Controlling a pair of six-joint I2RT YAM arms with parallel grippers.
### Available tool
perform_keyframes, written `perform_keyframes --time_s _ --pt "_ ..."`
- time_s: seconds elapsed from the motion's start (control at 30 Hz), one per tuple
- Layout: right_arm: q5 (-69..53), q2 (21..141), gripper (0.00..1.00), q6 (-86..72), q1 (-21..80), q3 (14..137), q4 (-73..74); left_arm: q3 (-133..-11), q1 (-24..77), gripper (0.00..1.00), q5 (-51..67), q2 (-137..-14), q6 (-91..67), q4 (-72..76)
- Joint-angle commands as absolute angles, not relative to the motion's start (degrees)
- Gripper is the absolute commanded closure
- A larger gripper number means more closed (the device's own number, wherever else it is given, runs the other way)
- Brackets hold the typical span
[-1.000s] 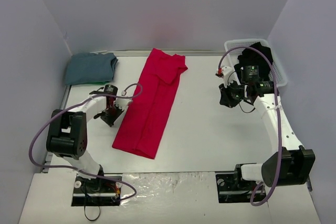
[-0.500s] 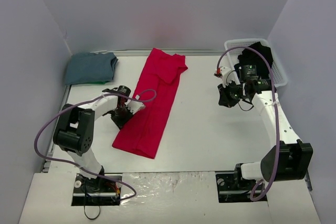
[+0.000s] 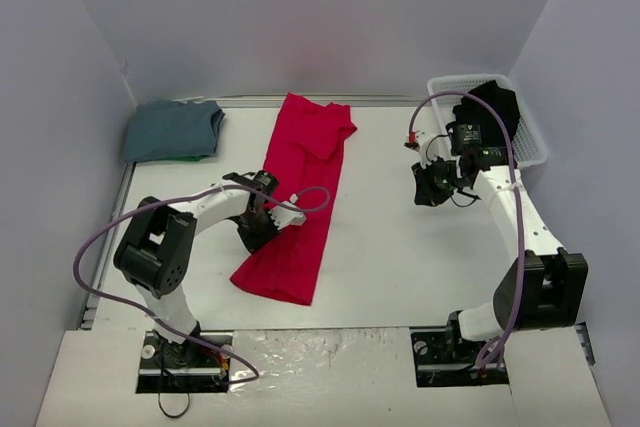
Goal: Fold and stack the t-shirts
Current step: Rotate the tshirt 90 degrees
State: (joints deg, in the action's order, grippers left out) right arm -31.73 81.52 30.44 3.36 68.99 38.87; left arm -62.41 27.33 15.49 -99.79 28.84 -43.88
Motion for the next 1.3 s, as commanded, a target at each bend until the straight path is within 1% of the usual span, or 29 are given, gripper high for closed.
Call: perform_keyframes --time_s 0.0,0.17,0.47,0.7,0.8,0.93,1.03,1.07,1.17,1.2,1.27 --pt "-30.9 82.4 1.00 29.5 3.3 70.4 40.5 -65.6 30.3 0.98 21.7 -101.5 31.3 -47.0" --pt "-30.1 83.3 1.00 29.4 3.3 70.5 40.4 -71.4 32.0 0.98 26.1 -103.3 31.2 -49.0" --pt "-28.8 86.0 1.00 29.3 3.6 71.0 40.6 -79.6 34.4 0.98 31.6 -108.2 28.7 -47.1" --pt "-27.9 87.4 1.00 29.3 4.0 71.5 41.2 -80.2 35.3 0.98 30.7 -109.6 29.9 -49.0" --pt "-28.0 87.5 1.00 29.4 4.4 71.5 41.1 -78.0 35.1 0.98 28.6 -105.7 30.7 -48.9" --pt "-28.7 88.1 1.00 29.7 5.6 71.6 41.7 -78.7 34.5 0.98 26.7 -100.1 31.9 -52.3" --pt "-27.6 88.9 1.00 30.2 9.2 71.4 42.4 -80.0 32.8 0.98 26.5 -93.4 32.3 -56.1" --pt "-27.2 90.0 1.00 30.3 11.9 71.4 42.6 -80.2 32.0 0.98 26.9 -91.9 32.2 -56.5" --pt "-26.3 92.7 1.00 30.8 15.9 72.1 43.5 -80.2 27.3 0.98 27.8 -85.4 31.7 -56.9" --pt "-26.2 95.0 1.00 31.0 18.0 72.6 44.2 -79.8 24.3 0.98 28.3 -83.9 31.3 -56.6" --pt "-27.3 98.4 1.00 31.9 19.8 75.1 45.1 -78.1 21.4 0.98 28.4 -79.6 30.2 -55.7"
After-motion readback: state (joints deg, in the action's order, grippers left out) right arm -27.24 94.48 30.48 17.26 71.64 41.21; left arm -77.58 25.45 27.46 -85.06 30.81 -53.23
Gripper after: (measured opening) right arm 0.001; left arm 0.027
